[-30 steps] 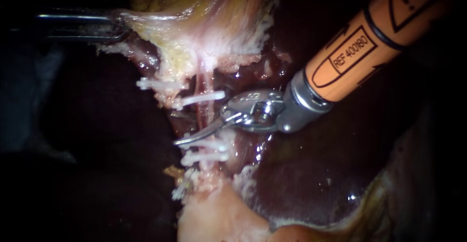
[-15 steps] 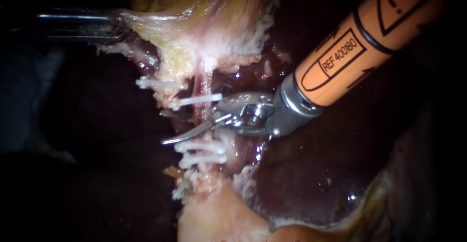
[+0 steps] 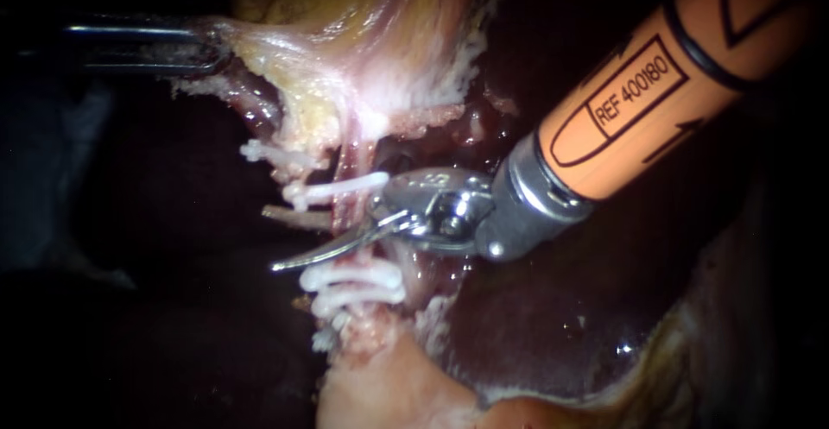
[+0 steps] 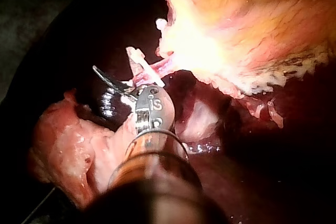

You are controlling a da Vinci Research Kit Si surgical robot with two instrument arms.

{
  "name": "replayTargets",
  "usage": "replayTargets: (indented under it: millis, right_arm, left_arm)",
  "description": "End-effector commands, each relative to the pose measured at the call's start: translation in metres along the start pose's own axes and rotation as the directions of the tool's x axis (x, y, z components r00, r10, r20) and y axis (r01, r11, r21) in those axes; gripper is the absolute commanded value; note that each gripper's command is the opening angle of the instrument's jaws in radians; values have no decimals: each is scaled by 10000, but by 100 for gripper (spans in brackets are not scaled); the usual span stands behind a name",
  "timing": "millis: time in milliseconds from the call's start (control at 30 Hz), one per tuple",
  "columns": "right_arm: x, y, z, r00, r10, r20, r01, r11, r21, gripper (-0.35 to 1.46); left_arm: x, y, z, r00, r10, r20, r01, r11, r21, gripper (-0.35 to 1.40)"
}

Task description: Go to the cutting position right tube

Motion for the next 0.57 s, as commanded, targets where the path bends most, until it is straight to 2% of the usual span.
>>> replayTargets:
  millis: [33, 567]
  right_arm:
    - [2, -2, 0, 10000, 2, 9, -2, 10000, -1, 124]
    - [3, -3, -1, 10000, 1, -35, -1, 10000, 61, 124]
  left_arm:
    - [0, 0, 0, 10000, 1, -1, -1, 10000, -1, -35]
    - [0, 0, 0, 10000, 0, -1, 0, 10000, -1, -35]
